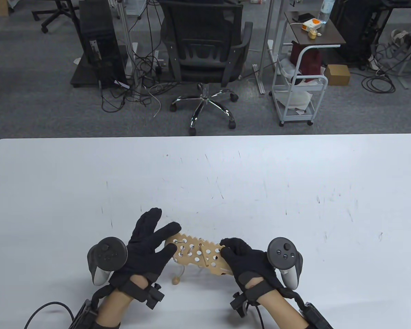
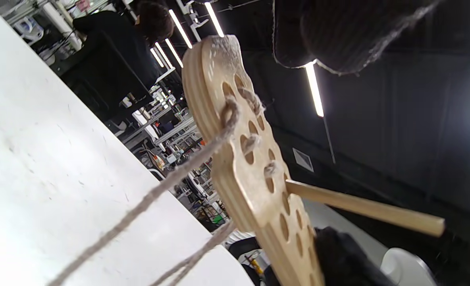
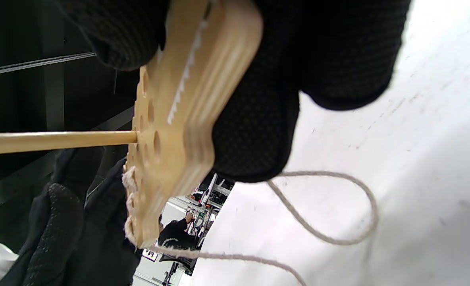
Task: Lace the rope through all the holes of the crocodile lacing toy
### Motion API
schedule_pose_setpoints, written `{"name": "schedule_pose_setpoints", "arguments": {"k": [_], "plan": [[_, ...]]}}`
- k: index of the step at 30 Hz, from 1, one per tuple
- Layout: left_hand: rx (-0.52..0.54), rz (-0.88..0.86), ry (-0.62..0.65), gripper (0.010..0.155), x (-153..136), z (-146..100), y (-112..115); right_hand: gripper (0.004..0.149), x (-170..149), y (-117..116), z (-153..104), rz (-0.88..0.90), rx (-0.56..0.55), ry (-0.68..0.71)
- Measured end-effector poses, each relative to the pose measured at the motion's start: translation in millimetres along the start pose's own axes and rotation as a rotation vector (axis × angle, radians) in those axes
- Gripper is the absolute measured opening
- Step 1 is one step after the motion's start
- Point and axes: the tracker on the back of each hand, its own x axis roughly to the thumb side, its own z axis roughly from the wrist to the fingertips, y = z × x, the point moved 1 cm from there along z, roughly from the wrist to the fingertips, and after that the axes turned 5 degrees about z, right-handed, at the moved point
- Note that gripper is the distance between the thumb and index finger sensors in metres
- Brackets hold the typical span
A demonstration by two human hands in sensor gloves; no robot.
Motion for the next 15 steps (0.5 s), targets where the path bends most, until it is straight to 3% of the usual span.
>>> {"name": "schedule_pose_setpoints", "arguments": {"k": [15], "plan": [[-0.086, 0.314, 0.106, 0.054, 26, -3, 24, 0.046, -1, -13, -1, -0.024, 0.067, -0.015]]}}
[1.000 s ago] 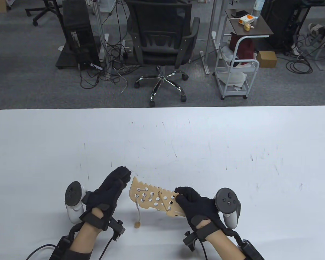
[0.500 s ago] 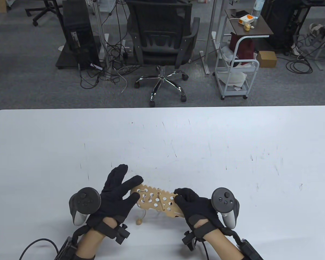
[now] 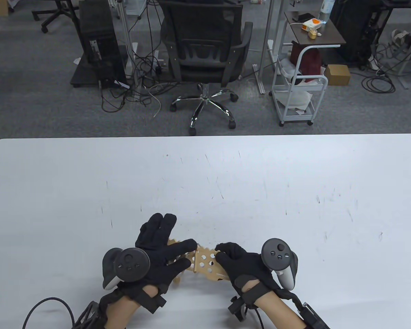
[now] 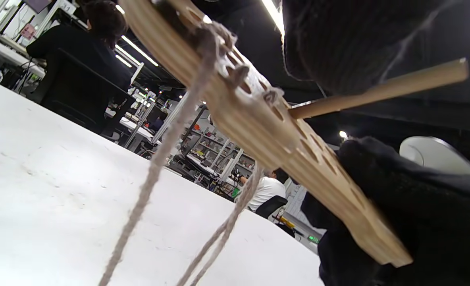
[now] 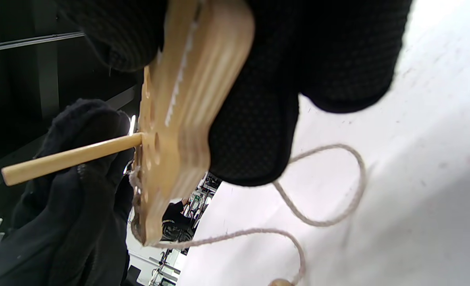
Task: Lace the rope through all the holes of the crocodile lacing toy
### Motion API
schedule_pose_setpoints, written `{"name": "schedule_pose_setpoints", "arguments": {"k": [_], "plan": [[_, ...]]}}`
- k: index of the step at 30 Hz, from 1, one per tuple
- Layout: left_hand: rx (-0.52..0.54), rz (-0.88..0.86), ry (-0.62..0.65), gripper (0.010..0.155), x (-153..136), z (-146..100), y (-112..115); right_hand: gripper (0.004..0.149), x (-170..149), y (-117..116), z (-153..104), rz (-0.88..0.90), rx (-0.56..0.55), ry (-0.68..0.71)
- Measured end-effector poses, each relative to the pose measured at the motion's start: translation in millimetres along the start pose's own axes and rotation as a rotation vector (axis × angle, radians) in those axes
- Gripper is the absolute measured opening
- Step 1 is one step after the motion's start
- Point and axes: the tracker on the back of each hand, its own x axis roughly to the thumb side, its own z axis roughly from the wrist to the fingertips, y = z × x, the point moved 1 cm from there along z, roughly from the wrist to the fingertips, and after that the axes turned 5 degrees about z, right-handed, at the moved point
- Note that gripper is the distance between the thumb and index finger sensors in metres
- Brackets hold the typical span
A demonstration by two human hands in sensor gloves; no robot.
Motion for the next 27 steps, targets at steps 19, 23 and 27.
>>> {"name": "schedule_pose_setpoints", "arguments": {"k": [19, 23, 27], "plan": [[0.012, 0.008, 0.049, 0.044, 8, -1, 5, 0.046, -2, -4, 0, -0.014, 0.020, -0.009], [0.015, -0.001, 0.040, 0.044, 5, -1, 4, 0.046, -2, -3, 0, -0.012, 0.015, -0.015], [0.028, -0.005, 0.030, 0.044, 1, -1, 1, 0.046, -4, 1, 1, -0.011, 0.004, -0.026]]}}
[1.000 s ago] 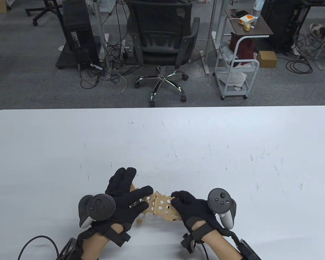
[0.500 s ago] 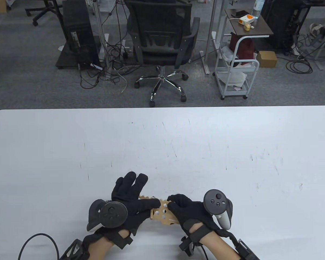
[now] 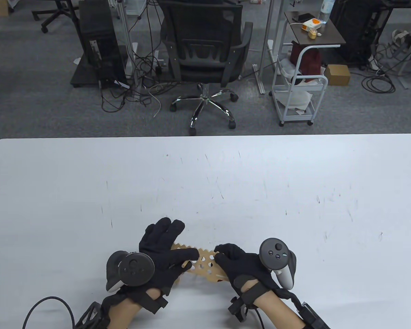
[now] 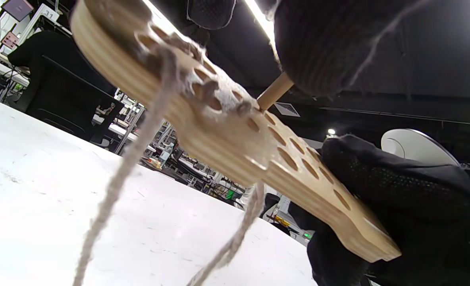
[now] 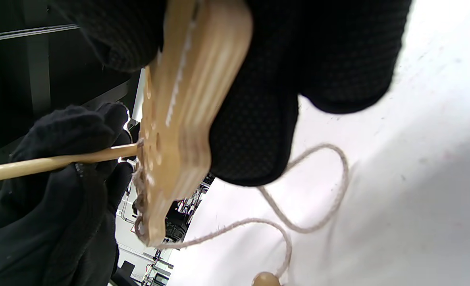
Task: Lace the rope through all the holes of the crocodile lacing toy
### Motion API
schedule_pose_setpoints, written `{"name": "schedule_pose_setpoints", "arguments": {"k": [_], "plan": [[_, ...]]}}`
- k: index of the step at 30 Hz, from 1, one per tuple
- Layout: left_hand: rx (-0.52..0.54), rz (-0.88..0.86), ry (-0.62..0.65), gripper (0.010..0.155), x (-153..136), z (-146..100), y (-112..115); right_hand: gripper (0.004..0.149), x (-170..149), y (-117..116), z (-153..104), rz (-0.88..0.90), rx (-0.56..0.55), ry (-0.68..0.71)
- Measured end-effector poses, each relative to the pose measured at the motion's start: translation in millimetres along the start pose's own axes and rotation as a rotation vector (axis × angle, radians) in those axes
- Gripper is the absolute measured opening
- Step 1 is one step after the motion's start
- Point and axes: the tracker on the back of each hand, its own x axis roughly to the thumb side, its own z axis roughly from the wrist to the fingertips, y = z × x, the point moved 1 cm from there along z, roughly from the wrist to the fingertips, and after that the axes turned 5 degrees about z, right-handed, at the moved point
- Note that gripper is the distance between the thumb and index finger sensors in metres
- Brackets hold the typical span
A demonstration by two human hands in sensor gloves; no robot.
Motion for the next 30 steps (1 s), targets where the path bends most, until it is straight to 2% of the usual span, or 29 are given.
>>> {"name": "schedule_pose_setpoints", "arguments": {"k": [30], "plan": [[0.116, -0.006, -0.160, 0.045, -40, -4, -26, 0.046, -16, 35, 8, 0.026, -0.124, -0.072]]}}
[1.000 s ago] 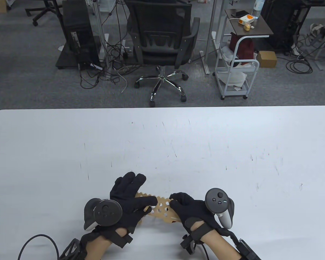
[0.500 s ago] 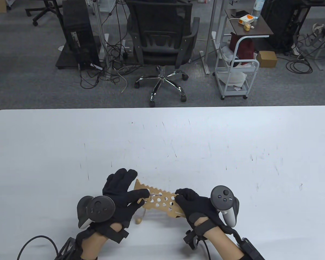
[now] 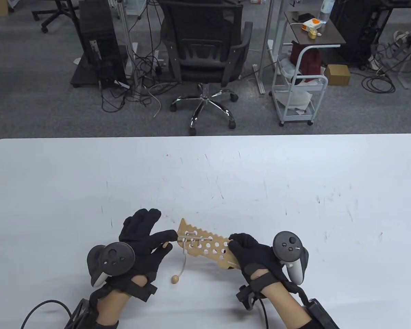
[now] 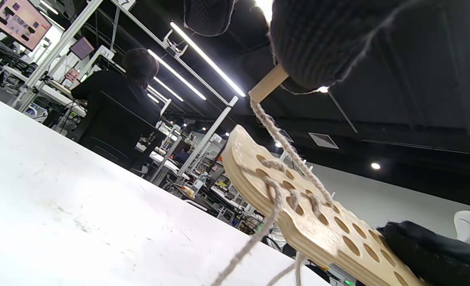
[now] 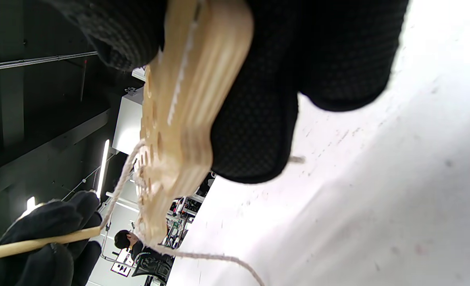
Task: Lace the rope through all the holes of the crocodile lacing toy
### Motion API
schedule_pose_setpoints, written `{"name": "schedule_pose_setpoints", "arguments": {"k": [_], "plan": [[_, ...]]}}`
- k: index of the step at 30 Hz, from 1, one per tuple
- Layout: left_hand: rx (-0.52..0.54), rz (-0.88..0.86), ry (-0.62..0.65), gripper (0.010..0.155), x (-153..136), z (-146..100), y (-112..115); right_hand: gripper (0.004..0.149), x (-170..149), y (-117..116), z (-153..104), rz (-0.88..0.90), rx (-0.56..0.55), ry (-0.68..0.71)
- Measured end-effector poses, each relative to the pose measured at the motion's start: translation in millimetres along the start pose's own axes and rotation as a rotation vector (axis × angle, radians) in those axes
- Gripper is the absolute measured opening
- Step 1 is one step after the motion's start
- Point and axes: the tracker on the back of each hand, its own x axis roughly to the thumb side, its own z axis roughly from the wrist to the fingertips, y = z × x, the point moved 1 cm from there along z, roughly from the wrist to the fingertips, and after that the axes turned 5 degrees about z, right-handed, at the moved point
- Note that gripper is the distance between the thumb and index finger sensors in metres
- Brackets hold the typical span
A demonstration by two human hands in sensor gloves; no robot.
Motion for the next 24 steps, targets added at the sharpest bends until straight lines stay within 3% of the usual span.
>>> {"name": "schedule_pose_setpoints", "arguments": {"k": [24], "plan": [[0.074, -0.015, -0.142, 0.045, -33, 0, -17, 0.046, -13, 28, 11, 0.040, -0.097, -0.060]]}}
